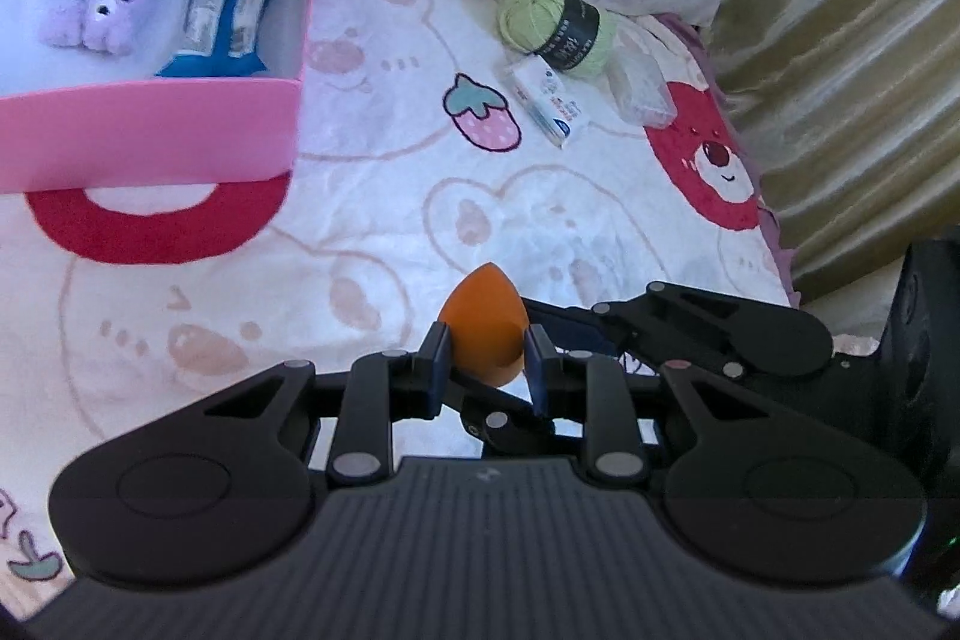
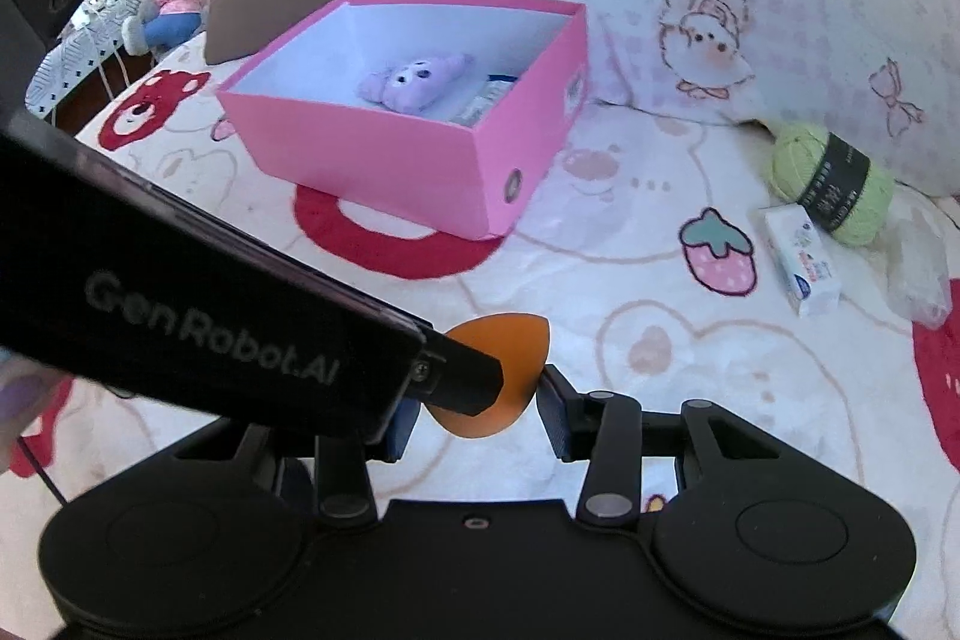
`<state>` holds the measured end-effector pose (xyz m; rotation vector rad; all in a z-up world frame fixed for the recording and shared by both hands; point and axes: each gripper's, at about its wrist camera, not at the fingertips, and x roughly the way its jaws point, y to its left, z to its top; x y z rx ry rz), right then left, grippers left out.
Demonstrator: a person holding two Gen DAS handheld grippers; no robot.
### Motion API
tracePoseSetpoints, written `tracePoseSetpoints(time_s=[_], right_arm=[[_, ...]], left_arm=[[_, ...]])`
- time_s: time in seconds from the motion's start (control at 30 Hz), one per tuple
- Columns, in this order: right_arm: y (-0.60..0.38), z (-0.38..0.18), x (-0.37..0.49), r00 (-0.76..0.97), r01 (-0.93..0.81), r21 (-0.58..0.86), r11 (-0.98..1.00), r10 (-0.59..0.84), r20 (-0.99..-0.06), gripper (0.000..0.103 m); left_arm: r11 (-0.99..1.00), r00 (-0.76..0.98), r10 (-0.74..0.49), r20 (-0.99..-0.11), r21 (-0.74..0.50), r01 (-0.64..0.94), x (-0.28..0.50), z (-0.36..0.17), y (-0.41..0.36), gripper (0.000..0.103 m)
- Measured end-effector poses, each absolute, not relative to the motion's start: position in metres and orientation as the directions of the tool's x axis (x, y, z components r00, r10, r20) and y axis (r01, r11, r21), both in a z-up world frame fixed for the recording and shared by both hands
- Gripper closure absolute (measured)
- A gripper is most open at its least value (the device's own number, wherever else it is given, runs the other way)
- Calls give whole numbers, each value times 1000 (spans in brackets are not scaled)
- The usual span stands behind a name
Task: Organize objects
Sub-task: 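Carry the orange sponge with the left gripper over the pink box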
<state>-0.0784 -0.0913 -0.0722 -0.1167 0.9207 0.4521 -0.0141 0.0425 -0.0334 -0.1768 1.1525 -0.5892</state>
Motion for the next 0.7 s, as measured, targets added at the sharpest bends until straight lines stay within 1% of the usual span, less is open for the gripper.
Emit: tracePoseSetpoints(time_s=[0.23, 0.33, 0.47, 0.7], right_arm=[[-75, -50, -75, 501, -472, 82, 878, 344, -794, 55], [-70, -36, -68, 521, -501, 81, 862, 375, -767, 55], [-68, -20, -51, 512, -515, 160, 842, 452, -731, 55], [-56, 1, -34, 493, -566, 206, 798, 528, -692, 55]], left_arm=[[832, 265, -541, -798, -461, 310, -7, -11, 65, 79], [823, 287, -559, -778, -479, 304, 0, 6, 80, 79], [839, 332, -542, -772, -476, 263, 9, 30, 97, 79], [872, 345, -489, -801, -451, 189, 26, 66, 112, 79]])
